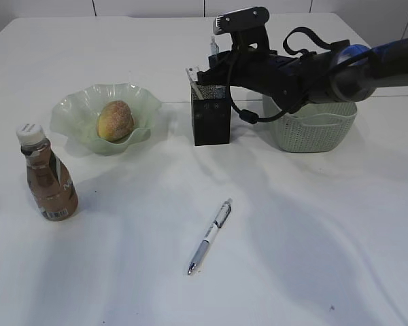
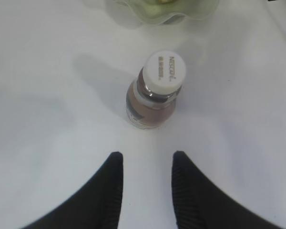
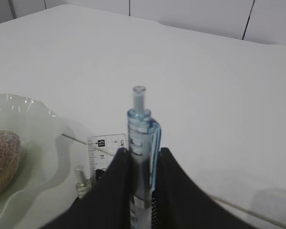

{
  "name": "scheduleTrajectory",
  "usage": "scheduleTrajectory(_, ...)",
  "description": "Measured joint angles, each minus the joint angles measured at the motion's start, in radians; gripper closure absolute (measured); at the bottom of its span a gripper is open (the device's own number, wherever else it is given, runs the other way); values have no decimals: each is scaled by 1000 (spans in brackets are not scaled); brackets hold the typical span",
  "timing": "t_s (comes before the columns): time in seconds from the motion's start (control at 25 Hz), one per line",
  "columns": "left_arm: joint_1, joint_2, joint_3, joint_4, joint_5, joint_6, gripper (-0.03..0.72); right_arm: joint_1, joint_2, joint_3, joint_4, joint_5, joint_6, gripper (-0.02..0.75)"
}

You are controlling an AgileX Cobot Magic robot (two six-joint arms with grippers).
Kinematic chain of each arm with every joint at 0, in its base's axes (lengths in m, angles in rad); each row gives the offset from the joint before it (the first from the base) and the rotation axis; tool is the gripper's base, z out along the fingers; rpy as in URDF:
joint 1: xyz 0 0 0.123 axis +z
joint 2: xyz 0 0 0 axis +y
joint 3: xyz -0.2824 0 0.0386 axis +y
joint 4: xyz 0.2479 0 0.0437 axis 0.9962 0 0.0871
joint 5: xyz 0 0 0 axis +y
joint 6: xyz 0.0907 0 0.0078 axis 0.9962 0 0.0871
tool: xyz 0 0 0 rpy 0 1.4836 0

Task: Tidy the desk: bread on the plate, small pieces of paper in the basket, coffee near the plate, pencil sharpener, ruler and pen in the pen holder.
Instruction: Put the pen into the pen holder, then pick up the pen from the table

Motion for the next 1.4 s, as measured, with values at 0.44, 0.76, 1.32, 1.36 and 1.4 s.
scheduleTrajectory(0.44,0,0,0,0,-1,0,450,0,0,0,-22,2,0,356)
scheduleTrajectory(0.76,0,0,0,0,-1,0,450,0,-66,0,-24,98,0,346)
scheduleTrajectory(1.32,0,0,0,0,1,0,450,0,-383,0,7,684,35,346)
scheduleTrajectory(1.36,0,0,0,0,1,0,450,0,-401,0,7,714,35,346)
scheduleTrajectory(1.4,0,0,0,0,3,0,450,0,-418,0,9,744,35,346)
